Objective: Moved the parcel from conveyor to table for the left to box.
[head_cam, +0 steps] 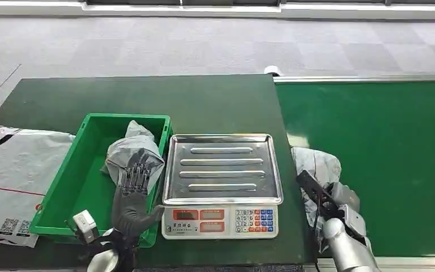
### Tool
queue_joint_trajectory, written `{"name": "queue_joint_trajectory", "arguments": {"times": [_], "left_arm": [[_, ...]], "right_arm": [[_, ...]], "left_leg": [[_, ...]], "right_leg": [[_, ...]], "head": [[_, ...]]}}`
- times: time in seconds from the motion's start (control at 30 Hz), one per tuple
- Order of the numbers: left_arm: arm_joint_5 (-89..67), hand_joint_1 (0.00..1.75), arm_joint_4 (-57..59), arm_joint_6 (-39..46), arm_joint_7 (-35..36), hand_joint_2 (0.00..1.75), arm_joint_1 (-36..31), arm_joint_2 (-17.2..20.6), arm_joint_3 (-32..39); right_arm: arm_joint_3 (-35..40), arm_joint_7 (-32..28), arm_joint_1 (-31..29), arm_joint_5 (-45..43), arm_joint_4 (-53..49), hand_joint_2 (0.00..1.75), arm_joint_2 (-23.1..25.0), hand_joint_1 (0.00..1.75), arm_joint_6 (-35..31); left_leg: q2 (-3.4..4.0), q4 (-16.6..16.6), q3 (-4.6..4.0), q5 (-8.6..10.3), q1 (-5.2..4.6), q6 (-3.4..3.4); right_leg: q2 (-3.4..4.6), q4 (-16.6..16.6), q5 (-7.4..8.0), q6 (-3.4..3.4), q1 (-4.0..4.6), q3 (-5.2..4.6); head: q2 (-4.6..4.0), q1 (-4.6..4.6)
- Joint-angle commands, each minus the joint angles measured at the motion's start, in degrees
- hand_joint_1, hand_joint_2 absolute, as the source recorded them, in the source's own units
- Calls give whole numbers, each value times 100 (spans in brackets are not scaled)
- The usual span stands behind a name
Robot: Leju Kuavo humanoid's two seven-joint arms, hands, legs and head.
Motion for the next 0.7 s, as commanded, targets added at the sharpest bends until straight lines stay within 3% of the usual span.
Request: {"name": "queue_joint_trajectory", "arguments": {"times": [0.03, 0.7], "left_arm": [[-35, 0, 56, 20, 50, 175, 6, -37, 100], [-53, 0, -8, 14, 60, 175, 78, -70, 144]], "right_arm": [[161, -34, -55, -102, -350, 175, 88, 175, -48], [132, -187, 158, -257, -989, 175, 61, 175, -332]], "left_leg": [[5, -2, -10, 2, 0, 0], [-7, -2, -26, 3, 1, 1]], "right_leg": [[4, -1, 4, -3, 0, -11], [-9, -2, 3, -4, 1, -24]], "head": [[0, -2], [0, 0]]}}
